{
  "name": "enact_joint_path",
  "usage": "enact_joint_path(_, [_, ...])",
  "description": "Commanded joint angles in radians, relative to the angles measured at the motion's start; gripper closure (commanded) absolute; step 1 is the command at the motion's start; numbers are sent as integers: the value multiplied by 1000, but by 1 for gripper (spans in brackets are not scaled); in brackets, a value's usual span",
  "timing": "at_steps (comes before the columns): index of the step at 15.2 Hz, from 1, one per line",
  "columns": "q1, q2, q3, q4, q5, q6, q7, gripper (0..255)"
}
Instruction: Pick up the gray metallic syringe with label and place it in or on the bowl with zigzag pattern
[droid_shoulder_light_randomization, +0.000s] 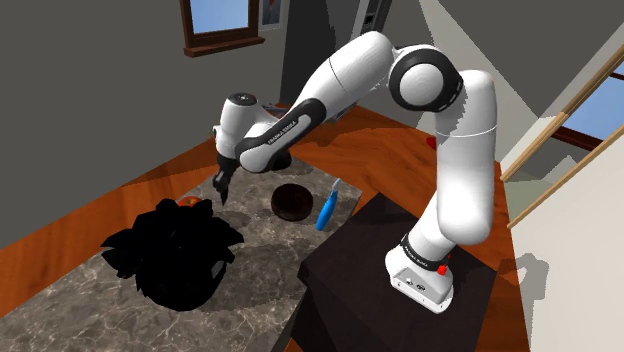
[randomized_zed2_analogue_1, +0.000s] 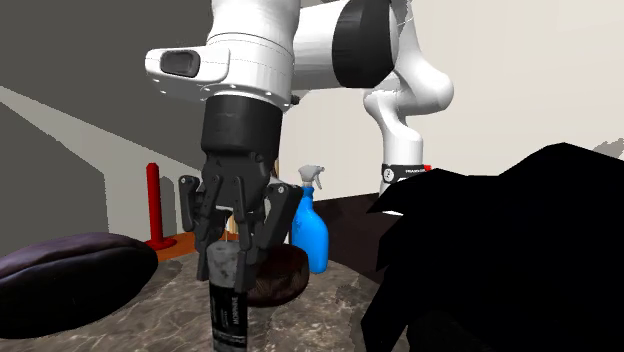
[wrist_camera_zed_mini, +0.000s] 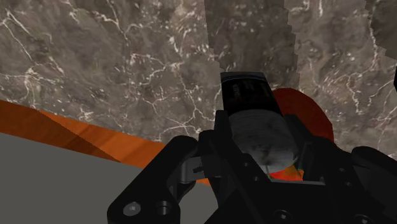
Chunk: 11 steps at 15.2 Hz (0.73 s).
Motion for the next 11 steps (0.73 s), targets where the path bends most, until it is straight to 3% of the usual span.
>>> enact_joint_path(1, [-4, -21, 6, -3, 6, -18, -4, 255])
enact_joint_path(11, [-23, -115, 32, 5, 41, -120, -28, 255])
